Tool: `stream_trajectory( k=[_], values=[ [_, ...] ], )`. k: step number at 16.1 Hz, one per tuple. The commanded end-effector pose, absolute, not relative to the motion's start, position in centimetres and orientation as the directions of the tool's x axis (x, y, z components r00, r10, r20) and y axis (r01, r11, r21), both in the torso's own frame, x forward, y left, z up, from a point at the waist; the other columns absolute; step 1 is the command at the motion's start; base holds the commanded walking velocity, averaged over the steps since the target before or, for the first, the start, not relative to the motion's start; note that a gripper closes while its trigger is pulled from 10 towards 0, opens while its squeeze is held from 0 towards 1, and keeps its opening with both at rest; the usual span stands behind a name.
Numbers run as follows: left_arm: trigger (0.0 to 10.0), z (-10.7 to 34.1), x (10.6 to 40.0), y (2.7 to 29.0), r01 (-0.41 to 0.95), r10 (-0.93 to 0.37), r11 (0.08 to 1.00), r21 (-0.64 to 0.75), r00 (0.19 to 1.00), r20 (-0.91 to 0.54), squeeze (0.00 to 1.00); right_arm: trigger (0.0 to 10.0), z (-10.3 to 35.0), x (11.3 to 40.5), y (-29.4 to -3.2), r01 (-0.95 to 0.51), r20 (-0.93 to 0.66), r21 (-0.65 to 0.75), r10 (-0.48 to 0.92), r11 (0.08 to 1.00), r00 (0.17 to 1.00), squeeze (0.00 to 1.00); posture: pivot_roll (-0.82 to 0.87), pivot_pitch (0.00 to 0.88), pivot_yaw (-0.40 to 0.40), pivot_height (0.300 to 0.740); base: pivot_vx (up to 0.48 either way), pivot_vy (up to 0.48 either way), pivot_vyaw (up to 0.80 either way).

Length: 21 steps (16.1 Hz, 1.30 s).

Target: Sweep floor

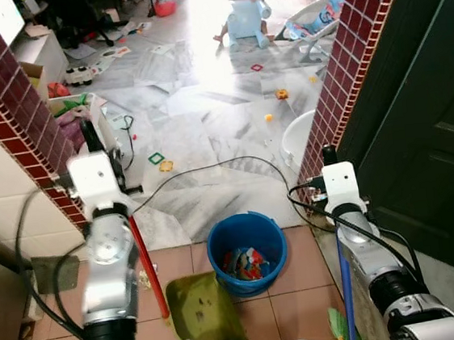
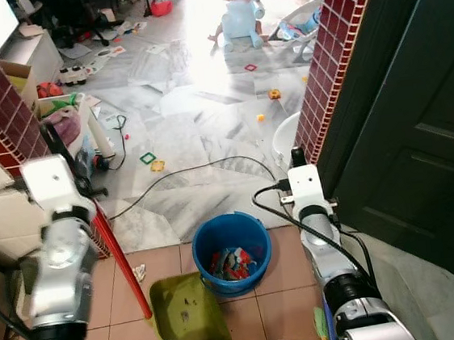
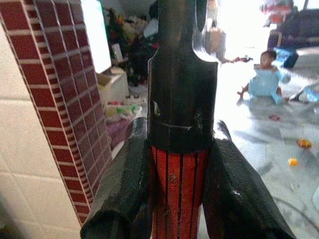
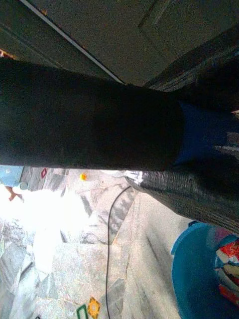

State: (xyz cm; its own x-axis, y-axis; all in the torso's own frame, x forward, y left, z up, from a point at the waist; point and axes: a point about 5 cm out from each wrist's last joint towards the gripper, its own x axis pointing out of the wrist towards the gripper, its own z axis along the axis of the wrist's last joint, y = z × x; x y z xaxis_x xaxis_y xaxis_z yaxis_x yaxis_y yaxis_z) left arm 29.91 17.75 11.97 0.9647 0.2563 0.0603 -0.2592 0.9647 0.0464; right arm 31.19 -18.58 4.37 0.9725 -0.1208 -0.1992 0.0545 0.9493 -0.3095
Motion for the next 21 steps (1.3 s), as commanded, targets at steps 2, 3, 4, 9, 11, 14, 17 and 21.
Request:
stream_trajectory(
  k=[2, 3, 4, 9, 11, 14, 17, 21],
  values=[
    [10.0, 11.8, 31.2, 17.4, -0.343, 0.333, 0.932, 0.115, 0.937, 0.103, 0.00, 10.0, 4.5, 31.1, -18.9, 0.039, -0.188, -0.349, -0.110, 0.936, 0.976, 0.00, -0.06, 0.000, 0.005, 0.740, 0.000, 0.000, 0.00],
    [10.0, 11.3, 31.9, 16.7, -0.352, 0.343, 0.928, 0.120, 0.935, 0.089, 0.00, 10.0, 4.5, 31.1, -18.9, 0.039, -0.185, -0.347, -0.110, 0.937, 0.977, 0.00, -0.06, 0.000, 0.005, 0.740, 0.000, 0.000, 0.00],
    [10.0, 11.2, 32.0, 16.6, -0.352, 0.343, 0.928, 0.121, 0.935, 0.087, 0.00, 10.0, 4.6, 31.1, -18.9, 0.039, -0.185, -0.347, -0.109, 0.937, 0.977, 0.00, -0.06, 0.000, 0.005, 0.740, 0.000, 0.000, 0.00],
    [10.0, 10.4, 33.8, 10.8, -0.215, 0.214, 0.977, 0.017, 0.976, 0.034, 0.00, 10.0, 4.6, 31.1, -18.8, 0.035, -0.181, -0.346, -0.103, 0.938, 0.978, 0.00, -0.07, 0.000, 0.007, 0.740, 0.000, 0.000, 0.00],
    [10.0, 10.5, 34.1, 8.2, -0.147, 0.147, 0.989, 0.007, 0.988, 0.043, 0.00, 10.0, 4.6, 31.1, -18.8, 0.031, -0.177, -0.346, -0.098, 0.938, 0.979, 0.00, -0.09, 0.000, 0.007, 0.740, 0.000, 0.000, 0.00],
    [10.0, 10.8, 34.3, 6.2, -0.088, 0.088, 0.996, -0.012, 0.995, 0.054, 0.00, 10.0, 4.7, 31.0, -18.8, 0.032, -0.172, -0.341, -0.095, 0.939, 0.981, 0.00, -0.10, 0.000, 0.010, 0.740, 0.000, 0.000, 0.00],
    [10.0, 11.0, 34.3, 3.8, 0.019, -0.016, 0.998, -0.054, 0.999, 0.048, 0.00, 10.0, 4.8, 31.0, -18.9, 0.027, -0.170, -0.344, -0.091, 0.939, 0.981, 0.00, -0.11, 0.000, 0.006, 0.740, 0.000, 0.000, 0.00],
    [10.0, 10.5, 34.2, 4.9, 0.028, -0.024, 0.998, -0.057, 0.997, 0.067, 0.00, 10.0, 4.7, 30.9, -18.8, 0.020, -0.170, -0.339, -0.083, 0.941, 0.982, 0.00, -0.10, 0.000, 0.008, 0.740, 0.000, 0.000, 0.00]
  ],
)
